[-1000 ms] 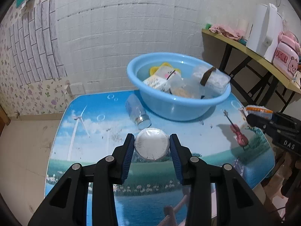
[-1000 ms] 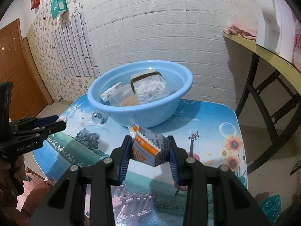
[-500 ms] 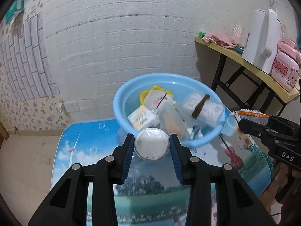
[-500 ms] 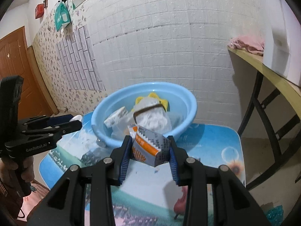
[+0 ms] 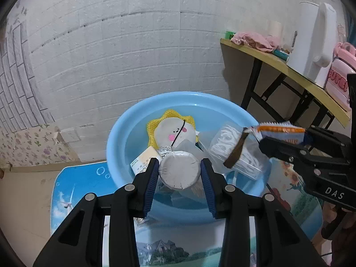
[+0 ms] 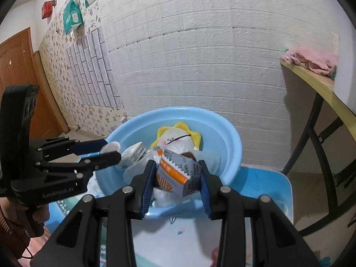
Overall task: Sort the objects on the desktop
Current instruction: 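Carry the lid and silver packet over the blue basin with both grippers, then open both grippers to drop the lid and packet into the basin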
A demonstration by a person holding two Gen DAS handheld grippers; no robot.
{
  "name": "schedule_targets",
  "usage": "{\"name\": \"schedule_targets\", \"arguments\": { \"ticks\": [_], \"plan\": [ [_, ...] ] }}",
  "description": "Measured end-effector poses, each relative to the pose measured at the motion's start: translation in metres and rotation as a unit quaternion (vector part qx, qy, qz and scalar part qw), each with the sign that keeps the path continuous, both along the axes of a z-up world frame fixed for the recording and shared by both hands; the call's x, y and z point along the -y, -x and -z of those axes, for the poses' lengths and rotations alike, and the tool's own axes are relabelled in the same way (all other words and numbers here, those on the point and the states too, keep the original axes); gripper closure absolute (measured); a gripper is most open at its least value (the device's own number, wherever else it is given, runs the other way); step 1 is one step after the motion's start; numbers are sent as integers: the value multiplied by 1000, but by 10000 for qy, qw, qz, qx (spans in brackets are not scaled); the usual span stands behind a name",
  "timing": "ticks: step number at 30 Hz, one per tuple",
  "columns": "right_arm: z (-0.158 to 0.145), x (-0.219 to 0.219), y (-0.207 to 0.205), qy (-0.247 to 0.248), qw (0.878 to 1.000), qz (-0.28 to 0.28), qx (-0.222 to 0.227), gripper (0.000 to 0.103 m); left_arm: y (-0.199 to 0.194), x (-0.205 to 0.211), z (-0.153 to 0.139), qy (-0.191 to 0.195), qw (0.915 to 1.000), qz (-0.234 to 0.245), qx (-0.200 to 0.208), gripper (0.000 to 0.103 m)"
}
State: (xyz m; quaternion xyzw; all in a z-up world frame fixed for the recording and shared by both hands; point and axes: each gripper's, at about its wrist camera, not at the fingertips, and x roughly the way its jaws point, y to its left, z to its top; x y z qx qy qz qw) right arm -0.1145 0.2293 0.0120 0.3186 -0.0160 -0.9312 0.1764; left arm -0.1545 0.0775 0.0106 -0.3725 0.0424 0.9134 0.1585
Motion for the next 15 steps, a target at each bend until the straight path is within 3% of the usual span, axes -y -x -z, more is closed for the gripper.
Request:
{"name": "schedule_targets", "arguments": {
  "ticks": [3, 6, 10, 15],
  "plan": [
    [2, 4, 16, -38, 10000, 21, 20, 67, 10, -2, 6, 11, 10000, 5, 66, 65],
    [6, 9, 30, -97, 9999, 52, 80, 67, 15, 0, 9, 19, 10000, -40, 69, 42],
    [7, 18, 38, -119, 9999, 13, 97, 66, 13, 5, 9, -34, 10000, 9, 59, 26],
    [7, 29, 39, -111, 9998, -111, 108, 63, 7, 16, 7, -14, 9999, -107, 23, 21]
  ]
}}
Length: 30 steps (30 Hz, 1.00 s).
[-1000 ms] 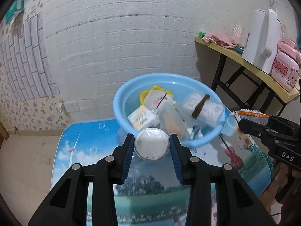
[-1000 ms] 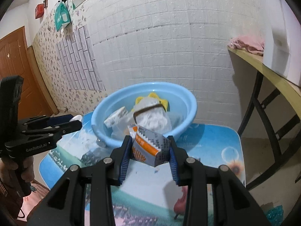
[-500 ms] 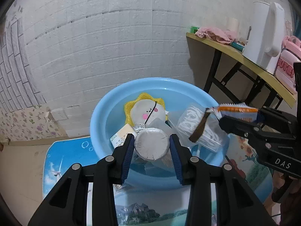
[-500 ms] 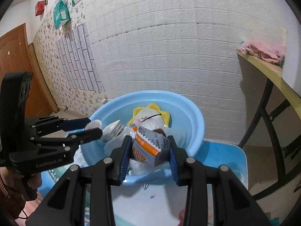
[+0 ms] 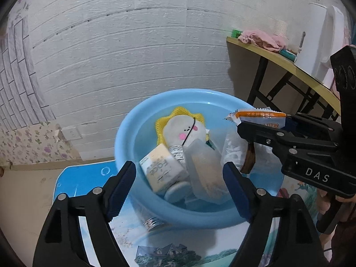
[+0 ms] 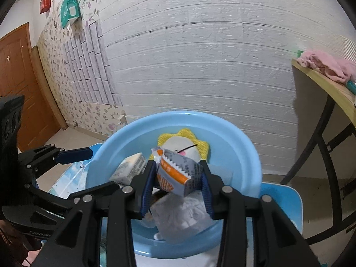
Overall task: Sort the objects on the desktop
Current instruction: 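Open both grippers to drop the lid and packet into the basin, then move the left gripper to the glass bottle and close on its body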
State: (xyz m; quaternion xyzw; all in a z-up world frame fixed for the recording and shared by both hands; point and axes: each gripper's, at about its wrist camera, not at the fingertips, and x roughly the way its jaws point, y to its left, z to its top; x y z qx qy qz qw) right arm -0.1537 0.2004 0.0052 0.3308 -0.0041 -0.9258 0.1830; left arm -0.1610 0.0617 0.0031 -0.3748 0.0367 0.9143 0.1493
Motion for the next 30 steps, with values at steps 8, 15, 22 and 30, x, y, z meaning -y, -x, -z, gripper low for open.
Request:
{"name": "schedule_targets", "arguments": {
  "ticks": [8, 15, 22, 30],
  "plan": [
    [-1, 18, -17, -192, 9989, -417, -90, 43, -15, 13, 3, 44, 9999, -112, 30, 16],
    [7, 16, -31, -227, 9991, -364, 62, 43, -29, 25, 11, 35, 9995, -273, 121, 16],
    [20, 14, -41, -253, 9987, -356, 248, 43, -40, 36, 22, 15, 9988, -432, 230, 16],
    [26, 10, -46, -262, 9988, -308, 268, 43, -43, 50, 37, -9, 9973, -622, 385, 16]
  ]
}}
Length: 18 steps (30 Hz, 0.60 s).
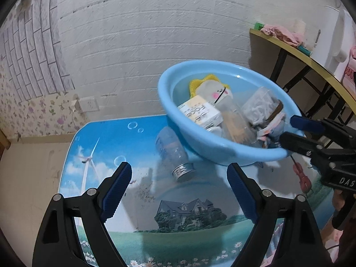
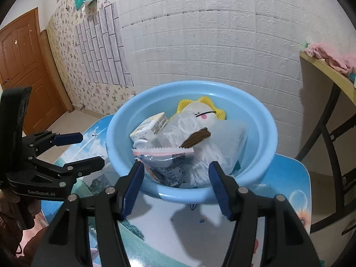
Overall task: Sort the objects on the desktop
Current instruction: 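Move the left gripper to the glass bottle and close on its body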
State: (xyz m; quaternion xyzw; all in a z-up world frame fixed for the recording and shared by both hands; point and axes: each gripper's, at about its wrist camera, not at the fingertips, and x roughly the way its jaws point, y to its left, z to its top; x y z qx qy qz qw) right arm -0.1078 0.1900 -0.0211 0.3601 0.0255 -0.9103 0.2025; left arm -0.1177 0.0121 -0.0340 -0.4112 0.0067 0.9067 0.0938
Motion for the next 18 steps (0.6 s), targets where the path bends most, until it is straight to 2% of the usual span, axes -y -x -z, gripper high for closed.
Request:
{"name": "schedule_targets", "arguments": {
  "ticks": [18],
  "plan": [
    [5, 3, 4, -75, 9999, 66, -90, 40, 33, -3, 49, -11, 9986, -71, 521, 16]
  ]
}}
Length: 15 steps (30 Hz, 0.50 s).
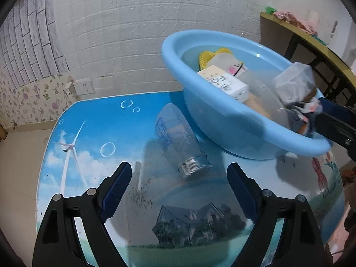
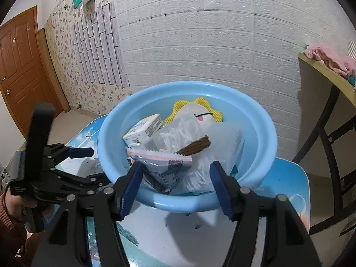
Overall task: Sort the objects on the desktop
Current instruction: 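Move the left gripper to the glass bottle and close on its body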
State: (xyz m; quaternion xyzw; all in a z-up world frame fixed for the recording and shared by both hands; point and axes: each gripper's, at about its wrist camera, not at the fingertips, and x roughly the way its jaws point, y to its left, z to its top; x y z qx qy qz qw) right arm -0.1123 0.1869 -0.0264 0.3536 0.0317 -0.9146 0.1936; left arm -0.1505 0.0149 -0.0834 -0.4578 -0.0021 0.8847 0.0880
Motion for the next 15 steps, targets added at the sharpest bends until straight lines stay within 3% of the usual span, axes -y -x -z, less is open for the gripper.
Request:
{"name": "schedule_targets", "arguments": {
  "ticks": [5, 7, 9, 15],
  "plan": [
    [1, 2, 3, -54, 10000, -4, -19, 37, 8, -5, 8, 26, 10000, 10, 42, 20],
    [1, 1, 4, -56, 10000, -7, -2, 37, 11, -8, 10, 67, 9999, 72, 59, 45],
    [1, 1, 4, -43, 10000, -8, 2, 37, 14, -10, 13, 25, 9999, 113, 114, 59],
    [2, 1, 4, -33, 10000, -5, -7, 37, 13, -6, 10, -17, 9999, 58, 115, 70]
  ]
}}
